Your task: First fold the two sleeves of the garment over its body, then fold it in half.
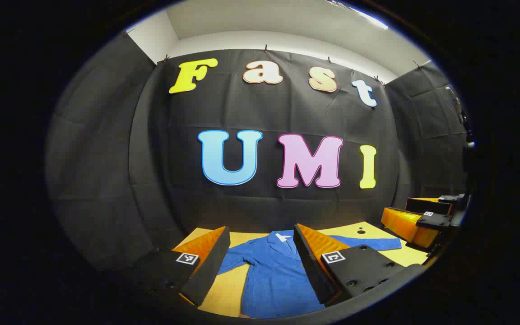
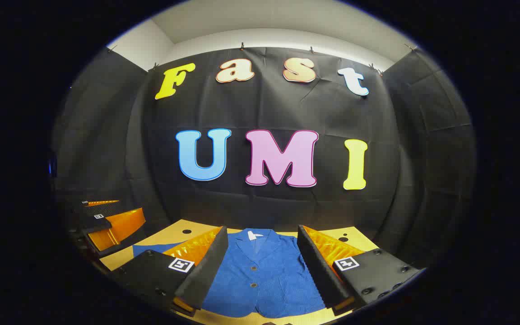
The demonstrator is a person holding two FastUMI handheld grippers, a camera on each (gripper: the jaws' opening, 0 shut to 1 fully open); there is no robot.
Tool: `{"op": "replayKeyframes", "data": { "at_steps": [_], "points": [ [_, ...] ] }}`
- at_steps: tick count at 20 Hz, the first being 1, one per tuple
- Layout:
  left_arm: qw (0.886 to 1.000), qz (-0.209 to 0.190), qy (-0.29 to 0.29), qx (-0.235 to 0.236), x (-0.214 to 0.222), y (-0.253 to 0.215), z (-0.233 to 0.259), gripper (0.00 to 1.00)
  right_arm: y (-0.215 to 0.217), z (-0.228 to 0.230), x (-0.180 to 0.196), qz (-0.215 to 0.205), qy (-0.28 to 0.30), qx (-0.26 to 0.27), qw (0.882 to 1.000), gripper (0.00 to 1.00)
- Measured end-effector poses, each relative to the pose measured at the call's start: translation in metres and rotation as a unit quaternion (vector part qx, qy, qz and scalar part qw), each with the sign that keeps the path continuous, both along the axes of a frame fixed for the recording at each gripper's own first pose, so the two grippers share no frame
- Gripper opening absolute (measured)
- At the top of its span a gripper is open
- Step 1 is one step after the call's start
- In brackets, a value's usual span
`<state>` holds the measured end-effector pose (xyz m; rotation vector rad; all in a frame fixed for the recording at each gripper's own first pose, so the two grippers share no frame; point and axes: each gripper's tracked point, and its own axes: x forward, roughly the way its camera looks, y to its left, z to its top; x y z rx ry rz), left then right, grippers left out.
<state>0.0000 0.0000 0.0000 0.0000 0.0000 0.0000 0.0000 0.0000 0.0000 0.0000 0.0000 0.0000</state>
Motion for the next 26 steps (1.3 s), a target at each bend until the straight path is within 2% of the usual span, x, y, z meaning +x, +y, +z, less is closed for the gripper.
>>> {"op": "replayKeyframes", "data": {
  "at_steps": [1,10,19,22,23,24,26],
  "points": [
    [1.0,-0.003,0.001,-0.001,0.001,-0.002,0.0,0.81,-0.001,-0.001,0.002,-0.002,0.002,0.002,1.0,0.91],
    [1.0,-0.016,0.007,0.007,0.018,-0.01,-0.004,0.82,-0.015,-0.01,0.008,-0.02,0.014,0.002,1.0,0.91],
    [0.999,-0.048,0.007,0.013,0.03,-0.033,-0.005,0.81,-0.024,-0.013,0.009,-0.029,0.019,-0.004,0.999,0.91],
    [0.999,-0.043,0.008,0.02,0.035,-0.03,-0.007,0.81,-0.026,-0.014,0.012,-0.03,0.02,-0.005,0.999,0.91],
    [0.999,-0.04,0.009,0.021,0.036,-0.028,-0.007,0.81,-0.027,-0.014,0.013,-0.031,0.019,-0.005,0.999,0.96],
    [0.999,-0.037,0.008,0.021,0.037,-0.027,-0.007,0.81,-0.028,-0.014,0.015,-0.033,0.018,-0.007,0.999,0.91],
    [0.999,-0.031,0.007,0.02,0.039,-0.022,-0.005,0.81,-0.032,-0.015,0.019,-0.035,0.018,-0.007,0.999,0.91]
  ]
}}
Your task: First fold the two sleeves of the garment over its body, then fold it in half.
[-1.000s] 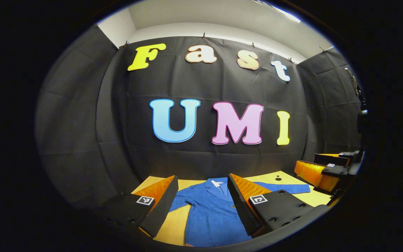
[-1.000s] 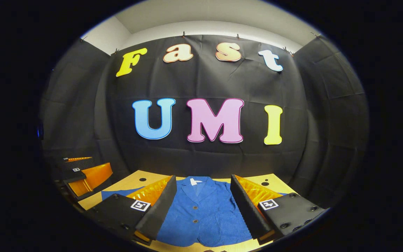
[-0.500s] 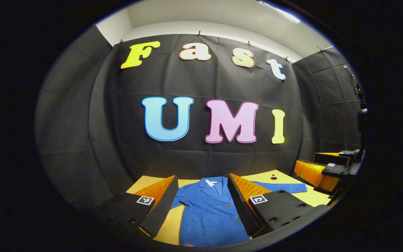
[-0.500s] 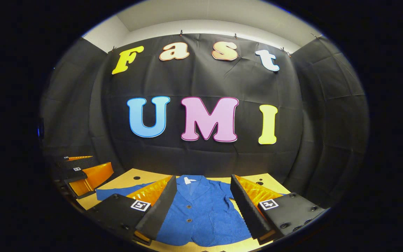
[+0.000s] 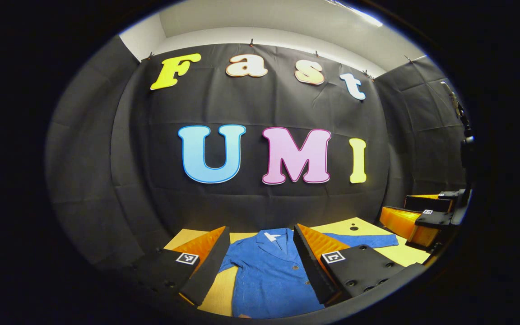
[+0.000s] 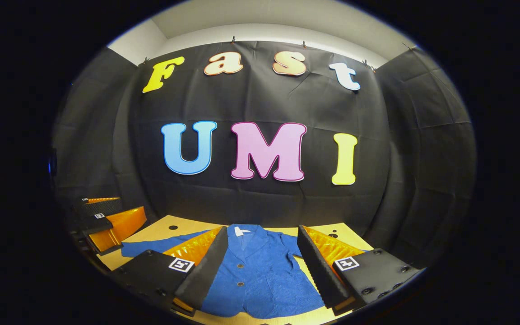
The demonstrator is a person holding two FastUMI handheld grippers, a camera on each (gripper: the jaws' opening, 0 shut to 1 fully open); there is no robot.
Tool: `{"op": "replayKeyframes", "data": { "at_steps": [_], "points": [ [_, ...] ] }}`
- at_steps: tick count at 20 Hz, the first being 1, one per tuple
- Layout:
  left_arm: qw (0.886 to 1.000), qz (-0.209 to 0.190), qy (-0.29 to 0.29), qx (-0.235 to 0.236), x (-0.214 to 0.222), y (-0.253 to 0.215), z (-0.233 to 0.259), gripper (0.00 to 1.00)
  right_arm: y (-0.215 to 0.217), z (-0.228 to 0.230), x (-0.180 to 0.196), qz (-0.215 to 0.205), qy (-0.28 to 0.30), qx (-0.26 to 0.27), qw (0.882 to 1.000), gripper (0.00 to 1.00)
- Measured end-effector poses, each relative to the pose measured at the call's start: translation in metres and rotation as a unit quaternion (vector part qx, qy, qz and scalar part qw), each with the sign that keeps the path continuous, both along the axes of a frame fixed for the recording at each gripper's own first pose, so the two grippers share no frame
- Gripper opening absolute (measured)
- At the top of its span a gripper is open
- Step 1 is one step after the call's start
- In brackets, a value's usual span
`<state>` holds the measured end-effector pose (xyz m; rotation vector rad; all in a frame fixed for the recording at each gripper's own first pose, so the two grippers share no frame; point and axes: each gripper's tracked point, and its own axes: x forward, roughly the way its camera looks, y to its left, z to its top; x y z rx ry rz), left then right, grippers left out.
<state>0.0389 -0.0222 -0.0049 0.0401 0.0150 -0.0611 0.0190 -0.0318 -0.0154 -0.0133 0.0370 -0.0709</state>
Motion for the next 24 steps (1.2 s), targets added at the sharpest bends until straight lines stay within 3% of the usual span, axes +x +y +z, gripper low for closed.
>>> {"op": "replayKeyframes", "data": {
  "at_steps": [9,17,18,24],
  "points": [
    [1.0,0.03,0.005,-0.003,0.007,0.009,-0.006,0.81,-0.015,-0.01,0.019,0.0,0.012,0.015,1.0,0.91],
    [0.999,0.046,0.023,-0.012,0.023,-0.001,-0.017,0.81,-0.039,-0.045,0.054,0.01,0.049,0.015,0.999,0.92],
    [0.998,0.047,0.025,-0.012,0.026,-0.004,-0.018,0.82,-0.045,-0.051,0.059,0.01,0.055,0.017,0.998,0.97],
    [0.998,0.055,0.038,-0.008,0.048,-0.027,-0.029,0.81,-0.111,-0.09,0.099,-0.028,0.086,0.012,0.996,0.97]
  ]
}}
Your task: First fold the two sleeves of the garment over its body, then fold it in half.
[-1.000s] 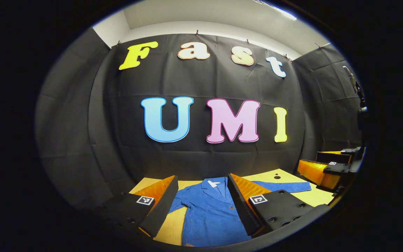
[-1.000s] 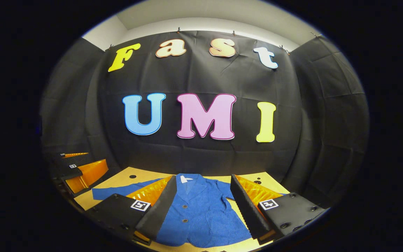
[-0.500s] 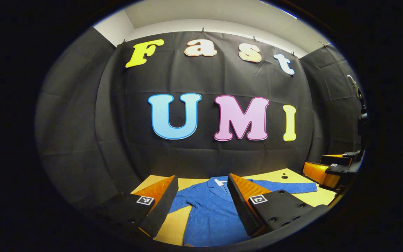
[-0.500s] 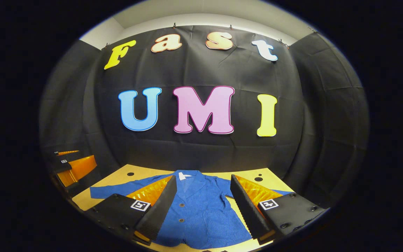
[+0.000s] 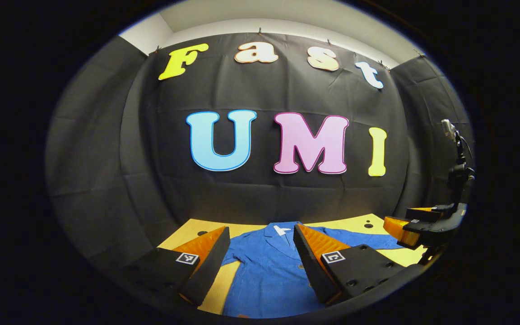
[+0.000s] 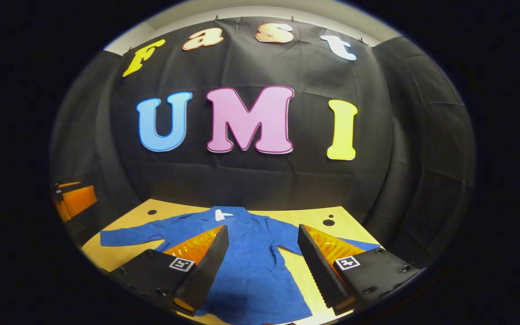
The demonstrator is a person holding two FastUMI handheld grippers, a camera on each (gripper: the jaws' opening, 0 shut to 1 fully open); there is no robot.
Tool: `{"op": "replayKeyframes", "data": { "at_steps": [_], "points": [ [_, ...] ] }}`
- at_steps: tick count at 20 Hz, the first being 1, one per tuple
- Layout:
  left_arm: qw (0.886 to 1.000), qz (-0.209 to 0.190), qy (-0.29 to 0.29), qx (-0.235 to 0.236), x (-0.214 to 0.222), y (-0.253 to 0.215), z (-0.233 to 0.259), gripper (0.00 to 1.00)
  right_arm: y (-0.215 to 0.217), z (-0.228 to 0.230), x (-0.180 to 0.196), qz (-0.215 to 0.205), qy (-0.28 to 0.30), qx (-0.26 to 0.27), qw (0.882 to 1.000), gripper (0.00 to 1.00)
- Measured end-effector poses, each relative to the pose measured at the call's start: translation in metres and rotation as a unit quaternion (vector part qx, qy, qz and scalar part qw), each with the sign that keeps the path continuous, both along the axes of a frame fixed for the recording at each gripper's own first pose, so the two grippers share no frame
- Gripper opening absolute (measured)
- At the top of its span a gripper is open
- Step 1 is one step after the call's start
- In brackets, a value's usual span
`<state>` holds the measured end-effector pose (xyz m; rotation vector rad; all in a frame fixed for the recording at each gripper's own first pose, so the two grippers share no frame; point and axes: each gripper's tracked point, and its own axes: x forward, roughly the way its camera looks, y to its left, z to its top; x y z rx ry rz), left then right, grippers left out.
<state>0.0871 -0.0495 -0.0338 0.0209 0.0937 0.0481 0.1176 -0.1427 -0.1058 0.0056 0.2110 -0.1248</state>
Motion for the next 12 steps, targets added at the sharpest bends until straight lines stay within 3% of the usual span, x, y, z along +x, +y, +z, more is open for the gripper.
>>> {"op": "replayKeyframes", "data": {
  "at_steps": [3,6,12],
  "points": [
    [1.0,-0.001,0.01,0.001,0.011,-0.016,-0.006,0.82,-0.056,-0.035,0.012,-0.057,0.039,0.021,0.997,0.97],
    [1.0,-0.005,0.022,0.002,0.02,-0.033,-0.012,0.82,-0.124,-0.077,0.02,-0.124,0.08,0.054,0.988,0.97],
    [0.997,-0.028,0.067,0.0,0.037,-0.068,-0.035,0.82,-0.231,-0.136,0.024,-0.222,0.13,0.051,0.965,0.97]
  ]
}}
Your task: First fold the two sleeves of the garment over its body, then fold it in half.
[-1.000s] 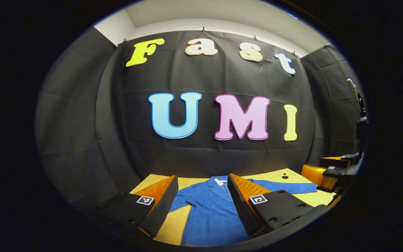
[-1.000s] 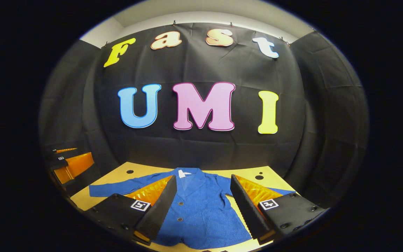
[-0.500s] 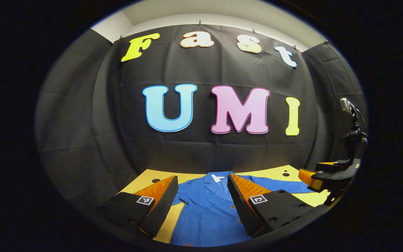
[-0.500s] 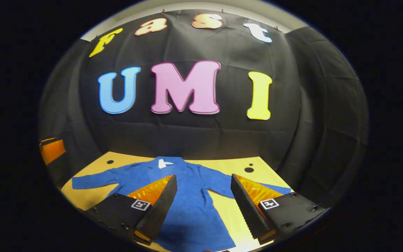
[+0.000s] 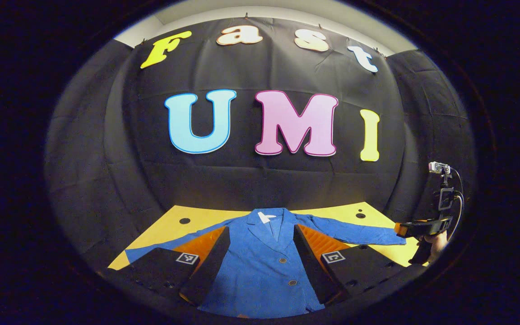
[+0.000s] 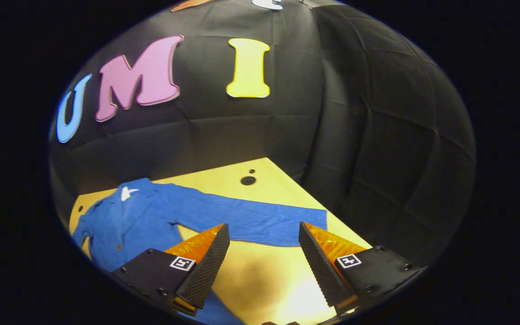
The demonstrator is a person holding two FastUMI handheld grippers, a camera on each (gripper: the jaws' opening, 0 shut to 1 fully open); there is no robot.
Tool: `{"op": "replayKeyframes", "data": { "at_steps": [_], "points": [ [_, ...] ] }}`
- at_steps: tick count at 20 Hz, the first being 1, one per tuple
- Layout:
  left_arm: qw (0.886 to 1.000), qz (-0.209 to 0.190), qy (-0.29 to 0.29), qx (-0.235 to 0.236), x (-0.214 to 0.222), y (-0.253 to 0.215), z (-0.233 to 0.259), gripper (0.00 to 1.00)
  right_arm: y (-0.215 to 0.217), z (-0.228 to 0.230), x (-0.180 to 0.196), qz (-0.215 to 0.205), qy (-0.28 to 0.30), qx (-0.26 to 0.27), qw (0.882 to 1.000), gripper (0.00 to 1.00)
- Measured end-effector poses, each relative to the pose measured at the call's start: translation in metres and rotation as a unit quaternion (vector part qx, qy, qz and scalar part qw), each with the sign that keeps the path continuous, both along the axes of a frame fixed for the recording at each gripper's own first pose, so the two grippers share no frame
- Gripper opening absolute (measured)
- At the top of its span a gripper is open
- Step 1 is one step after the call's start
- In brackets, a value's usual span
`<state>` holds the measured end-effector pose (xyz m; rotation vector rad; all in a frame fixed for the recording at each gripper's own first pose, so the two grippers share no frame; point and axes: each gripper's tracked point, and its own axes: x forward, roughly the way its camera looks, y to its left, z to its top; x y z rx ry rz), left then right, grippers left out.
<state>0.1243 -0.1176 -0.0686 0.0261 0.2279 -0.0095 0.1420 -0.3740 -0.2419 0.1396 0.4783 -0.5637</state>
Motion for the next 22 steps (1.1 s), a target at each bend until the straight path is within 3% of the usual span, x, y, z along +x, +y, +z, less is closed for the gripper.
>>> {"op": "replayKeyframes", "data": {
  "at_steps": [7,13,15,19,21,22],
  "points": [
    [0.999,-0.036,0.019,0.008,0.022,-0.035,-0.008,0.81,-0.074,-0.074,0.006,-0.079,0.073,0.046,0.993,0.99],
    [0.998,-0.054,0.009,0.008,0.037,-0.049,0.004,0.81,-0.116,-0.128,-0.003,-0.157,0.123,0.116,0.973,0.99],
    [0.998,-0.056,0.005,0.012,0.041,-0.051,0.005,0.81,-0.115,-0.143,-0.005,-0.163,0.143,0.145,0.965,0.99],
    [0.998,-0.061,0.008,0.013,0.044,-0.055,0.003,0.81,-0.114,-0.136,-0.002,-0.148,0.139,0.14,0.969,0.99],
    [0.998,-0.065,0.013,0.014,0.04,-0.058,0.002,0.81,-0.109,-0.14,0.009,-0.134,0.141,0.144,0.97,0.64],
    [0.997,-0.068,0.014,0.017,0.038,-0.059,0.002,0.81,-0.105,-0.14,0.015,-0.128,0.139,0.15,0.97,0.55]
  ]
}}
